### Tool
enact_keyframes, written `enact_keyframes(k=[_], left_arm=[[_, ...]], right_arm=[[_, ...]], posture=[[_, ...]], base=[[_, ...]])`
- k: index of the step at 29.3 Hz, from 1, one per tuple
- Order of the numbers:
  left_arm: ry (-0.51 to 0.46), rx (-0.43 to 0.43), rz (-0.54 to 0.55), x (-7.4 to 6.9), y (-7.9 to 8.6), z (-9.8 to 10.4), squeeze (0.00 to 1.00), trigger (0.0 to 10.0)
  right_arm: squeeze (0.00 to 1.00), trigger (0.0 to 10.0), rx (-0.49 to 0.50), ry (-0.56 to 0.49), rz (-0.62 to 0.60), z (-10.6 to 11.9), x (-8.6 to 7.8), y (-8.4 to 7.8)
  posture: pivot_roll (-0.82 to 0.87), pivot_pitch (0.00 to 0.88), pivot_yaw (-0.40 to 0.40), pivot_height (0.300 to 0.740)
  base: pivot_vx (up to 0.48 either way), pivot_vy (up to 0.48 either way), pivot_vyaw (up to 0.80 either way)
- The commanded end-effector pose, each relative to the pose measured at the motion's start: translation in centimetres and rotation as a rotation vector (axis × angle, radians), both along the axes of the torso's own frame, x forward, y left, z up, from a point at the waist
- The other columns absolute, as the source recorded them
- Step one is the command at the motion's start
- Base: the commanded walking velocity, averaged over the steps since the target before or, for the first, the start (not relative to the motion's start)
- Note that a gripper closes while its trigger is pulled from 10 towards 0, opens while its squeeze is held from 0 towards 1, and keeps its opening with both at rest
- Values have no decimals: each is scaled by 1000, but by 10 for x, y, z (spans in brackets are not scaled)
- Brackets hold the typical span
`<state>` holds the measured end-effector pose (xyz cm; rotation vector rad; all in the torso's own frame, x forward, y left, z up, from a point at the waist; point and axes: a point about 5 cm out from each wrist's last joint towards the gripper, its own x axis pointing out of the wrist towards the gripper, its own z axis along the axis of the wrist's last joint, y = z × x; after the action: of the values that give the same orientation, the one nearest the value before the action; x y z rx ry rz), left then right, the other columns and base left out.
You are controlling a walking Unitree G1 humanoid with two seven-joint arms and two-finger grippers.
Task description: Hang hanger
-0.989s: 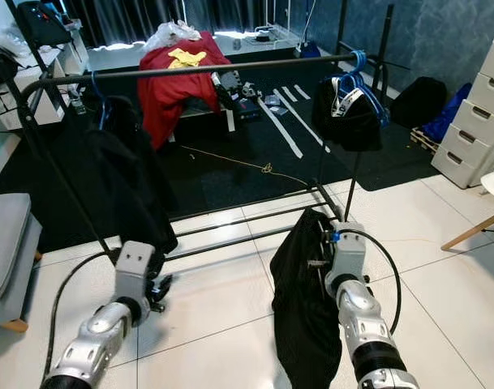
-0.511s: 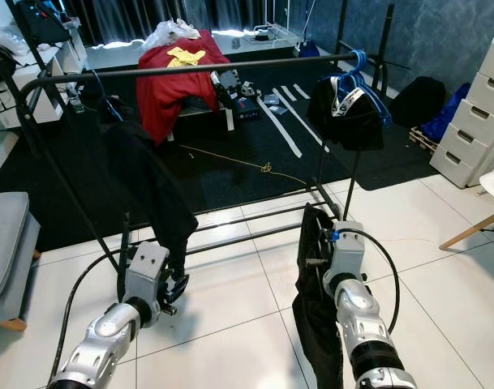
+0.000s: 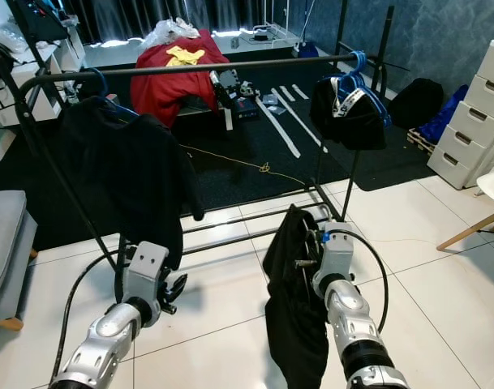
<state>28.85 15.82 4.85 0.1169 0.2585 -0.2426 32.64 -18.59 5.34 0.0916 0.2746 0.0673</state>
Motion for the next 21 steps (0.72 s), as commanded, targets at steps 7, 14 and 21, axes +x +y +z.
enact_keyframes(k=[7, 14, 21], left_arm=[[15, -3, 44, 1, 4, -3, 0, 10000], [31, -30, 77, 2, 6, -3, 0, 10000], [35, -4, 187, 4, 19, -6, 0, 10000]], right_arm=[[0, 10000, 17, -57, 7, 8, 4, 3], [0, 10000, 6, -53, 25, 7, 4, 4], [0, 10000, 1, -9, 110, -3, -1, 16]], posture=[[11, 17, 5, 740], [9, 14, 8, 740], [13, 9, 6, 740]], base=[[0, 0, 0], [0, 0, 0], [0, 0, 0]])
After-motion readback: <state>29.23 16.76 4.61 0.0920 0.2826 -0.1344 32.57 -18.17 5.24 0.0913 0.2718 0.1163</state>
